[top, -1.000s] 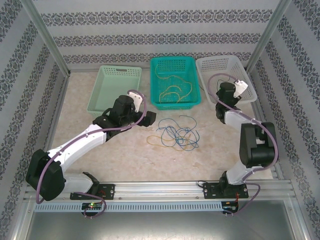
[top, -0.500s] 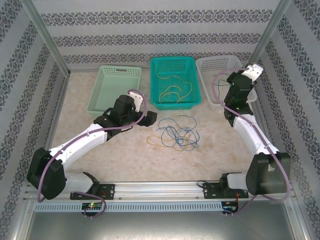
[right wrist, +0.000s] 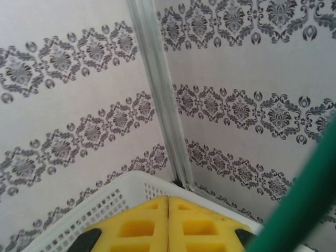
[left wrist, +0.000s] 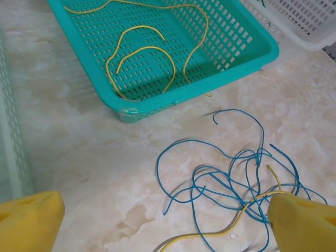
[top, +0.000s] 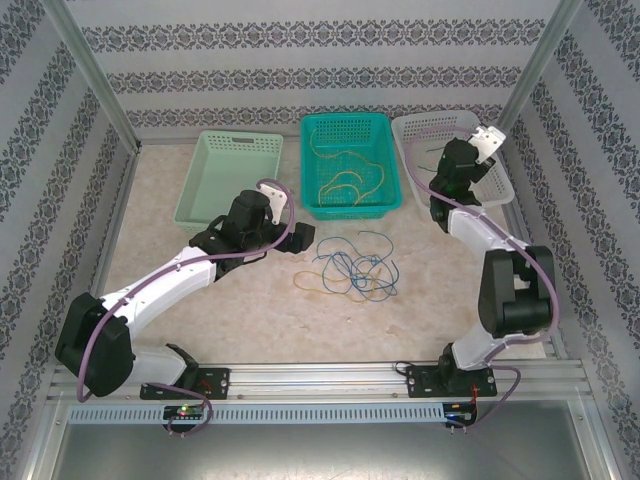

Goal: Untangle the cables

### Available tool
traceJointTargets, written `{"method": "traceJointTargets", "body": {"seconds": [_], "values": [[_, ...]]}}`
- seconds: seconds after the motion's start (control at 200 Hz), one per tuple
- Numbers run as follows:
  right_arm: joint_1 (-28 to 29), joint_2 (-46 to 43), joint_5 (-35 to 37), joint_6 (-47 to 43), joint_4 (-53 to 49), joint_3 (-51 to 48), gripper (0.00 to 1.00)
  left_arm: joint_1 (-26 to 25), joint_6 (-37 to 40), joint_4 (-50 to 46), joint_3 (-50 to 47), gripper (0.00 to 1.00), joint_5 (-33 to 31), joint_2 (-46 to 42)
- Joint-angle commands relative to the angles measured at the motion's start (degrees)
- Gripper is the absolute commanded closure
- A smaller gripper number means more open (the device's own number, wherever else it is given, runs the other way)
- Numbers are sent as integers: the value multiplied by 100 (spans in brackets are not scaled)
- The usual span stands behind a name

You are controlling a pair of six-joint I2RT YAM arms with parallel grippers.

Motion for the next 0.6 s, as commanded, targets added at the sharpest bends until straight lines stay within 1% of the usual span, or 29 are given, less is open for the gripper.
{"method": "traceJointTargets", "body": {"seconds": [0.0, 0.065, 0.125, 0.2, 0.265, 0.33, 0.415, 0.43, 0.45, 0.46, 0.475, 0.534, 0.584, 0.589, 0.594], "values": [[62, 401, 475, 566, 507, 277, 100, 85, -61, 30, 100, 0, -89, 92], [72, 746, 375, 860, 471, 441, 100, 97, -61, 17, 153, 0, -93, 158], [155, 1082, 398, 914, 507, 611, 100, 98, -49, -29, 218, 0, -101, 218], [236, 1479, 618, 867, 535, 867, 100, 104, -46, -56, 232, 0, -138, 218], [234, 1759, 690, 1094, 540, 1001, 100, 109, -46, -46, 210, 0, -190, 199], [199, 2011, 576, 1304, 541, 1148, 100, 122, -44, -46, 156, 0, -234, 176], [206, 2246, 387, 1316, 413, 1264, 99, 137, -64, -36, 123, 0, -242, 174], [207, 2272, 356, 1328, 376, 1257, 94, 141, -65, -38, 115, 0, -235, 173], [207, 2285, 326, 1383, 300, 1243, 84, 141, -72, -47, 109, 0, -227, 169], [207, 2285, 312, 1414, 253, 1224, 77, 135, -74, -48, 101, 0, -221, 166], [207, 2279, 282, 1470, 199, 1194, 70, 145, -82, -46, 98, 0, -217, 163], [207, 2181, 216, 1668, 50, 974, 52, 147, -91, -23, 61, 0, -192, 143], [188, 2038, 146, 1836, -81, 750, 30, 148, -92, -7, 29, 0, -189, 132], [188, 2038, 146, 1836, -81, 750, 30, 145, -92, -3, 24, 0, -185, 130], [189, 2011, 128, 1858, -113, 716, 24, 148, -92, 0, 21, 0, -183, 133]]}}
